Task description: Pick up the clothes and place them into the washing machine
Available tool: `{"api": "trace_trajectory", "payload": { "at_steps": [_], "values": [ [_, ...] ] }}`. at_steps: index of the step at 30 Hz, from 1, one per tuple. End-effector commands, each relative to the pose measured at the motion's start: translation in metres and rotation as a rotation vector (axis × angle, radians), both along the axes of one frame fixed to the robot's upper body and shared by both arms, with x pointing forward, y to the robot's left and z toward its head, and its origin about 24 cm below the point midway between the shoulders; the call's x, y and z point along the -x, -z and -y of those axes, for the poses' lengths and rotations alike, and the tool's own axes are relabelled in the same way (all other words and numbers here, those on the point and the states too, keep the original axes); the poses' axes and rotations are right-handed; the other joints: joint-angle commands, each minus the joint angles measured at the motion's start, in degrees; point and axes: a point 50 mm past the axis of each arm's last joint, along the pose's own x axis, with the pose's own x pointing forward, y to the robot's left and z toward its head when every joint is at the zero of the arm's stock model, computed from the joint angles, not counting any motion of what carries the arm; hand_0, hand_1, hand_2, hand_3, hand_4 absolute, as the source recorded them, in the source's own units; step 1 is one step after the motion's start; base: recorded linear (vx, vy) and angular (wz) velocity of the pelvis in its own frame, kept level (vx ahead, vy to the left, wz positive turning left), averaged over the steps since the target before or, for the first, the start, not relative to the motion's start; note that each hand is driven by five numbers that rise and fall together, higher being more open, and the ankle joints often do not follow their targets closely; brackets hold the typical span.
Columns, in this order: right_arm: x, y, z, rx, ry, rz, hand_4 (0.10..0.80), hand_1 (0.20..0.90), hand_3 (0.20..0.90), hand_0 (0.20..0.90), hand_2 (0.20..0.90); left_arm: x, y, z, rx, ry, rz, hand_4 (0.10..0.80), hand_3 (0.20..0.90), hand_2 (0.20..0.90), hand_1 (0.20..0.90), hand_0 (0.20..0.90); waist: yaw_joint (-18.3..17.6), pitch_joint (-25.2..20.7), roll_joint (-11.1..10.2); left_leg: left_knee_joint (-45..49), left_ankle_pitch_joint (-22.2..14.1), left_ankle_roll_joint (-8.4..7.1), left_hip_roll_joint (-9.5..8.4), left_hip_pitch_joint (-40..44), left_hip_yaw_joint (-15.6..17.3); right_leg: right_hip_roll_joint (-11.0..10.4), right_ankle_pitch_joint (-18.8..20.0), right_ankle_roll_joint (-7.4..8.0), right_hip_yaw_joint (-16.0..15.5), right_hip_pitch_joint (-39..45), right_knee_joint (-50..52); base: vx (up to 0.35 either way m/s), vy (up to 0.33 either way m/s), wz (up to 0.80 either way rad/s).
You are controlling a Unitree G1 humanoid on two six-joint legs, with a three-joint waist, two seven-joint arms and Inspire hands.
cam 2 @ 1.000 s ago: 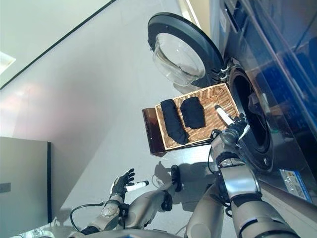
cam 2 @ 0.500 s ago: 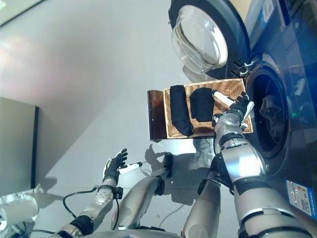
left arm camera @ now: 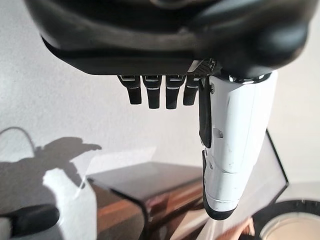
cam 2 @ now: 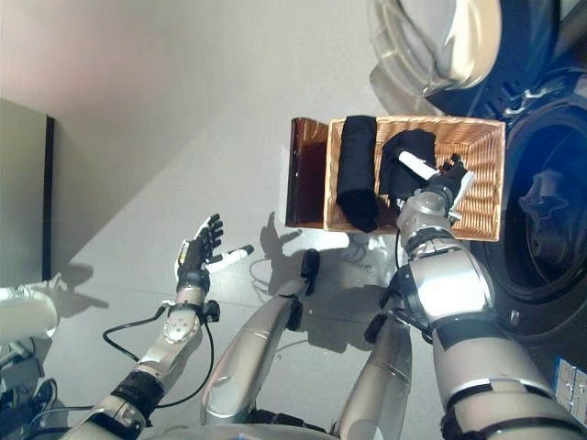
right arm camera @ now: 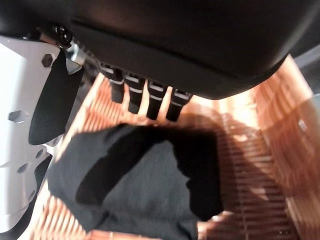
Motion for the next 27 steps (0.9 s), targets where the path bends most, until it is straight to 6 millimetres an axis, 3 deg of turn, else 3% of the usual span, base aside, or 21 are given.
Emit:
{"api": "trace_trajectory", "payload": {
  "at_steps": [1,2,3,14,27],
  "values": [
    [-0.007,-0.071,0.019,0.181,0.022,0.147,0.714,0.779,0.779,0.779,0.779,-0.01,-0.047,-0.016,0.006,-0.056,0.255,0.8,0.9,0.9,0.9,0.9,2.0,0.2,3.4,4.7,-5.3,-4.62,0.39,-5.9,0.7,0.0,-11.8,-2.16,-0.2,-0.4,8.8,-0.005,0.032,0.22],
    [-0.006,-0.073,0.021,0.195,0.027,0.142,0.582,0.595,0.595,0.595,0.595,-0.01,-0.05,-0.016,0.013,-0.058,0.266,0.8,0.9,0.9,0.9,0.9,2.2,0.3,3.5,5.0,-5.3,-4.6,0.23,-6.4,0.8,-0.1,-11.9,-2.25,-0.2,-0.9,9.3,0.001,0.043,0.21],
    [-0.006,-0.072,0.021,0.203,0.026,0.132,0.3,0.2,0.2,0.2,0.2,-0.01,-0.051,-0.014,0.015,-0.056,0.271,0.8,0.9,0.9,0.9,0.9,2.4,0.3,3.6,5.1,-5.3,-4.55,0.14,-6.7,0.8,-0.2,-12.0,-2.24,-0.2,-1.2,9.4,0.011,0.038,0.11],
    [-0.007,-0.075,0.019,0.238,0.054,0.109,0.3,0.2,0.2,0.2,0.2,-0.007,-0.04,-0.009,0.002,-0.06,0.225,0.8,0.9,0.9,0.9,0.9,2.6,0.3,4.3,4.8,-5.3,-4.23,-0.42,-7.2,0.7,-0.4,-12.1,-2.23,0.5,-2.1,9.5,0.005,0.005,0.01],
    [0.008,-0.067,0.046,0.318,0.146,0.032,0.3,0.2,0.2,0.2,0.2,-0.001,-0.033,-0.011,-0.001,-0.071,0.196,0.8,0.9,0.9,0.9,0.9,1.4,0.2,4.6,4.2,-5.2,-4.23,-0.53,-5.9,1.4,-0.5,-11.8,-2.15,1.3,-1.2,9.2,0.0,0.0,-0.01]
  ]
}}
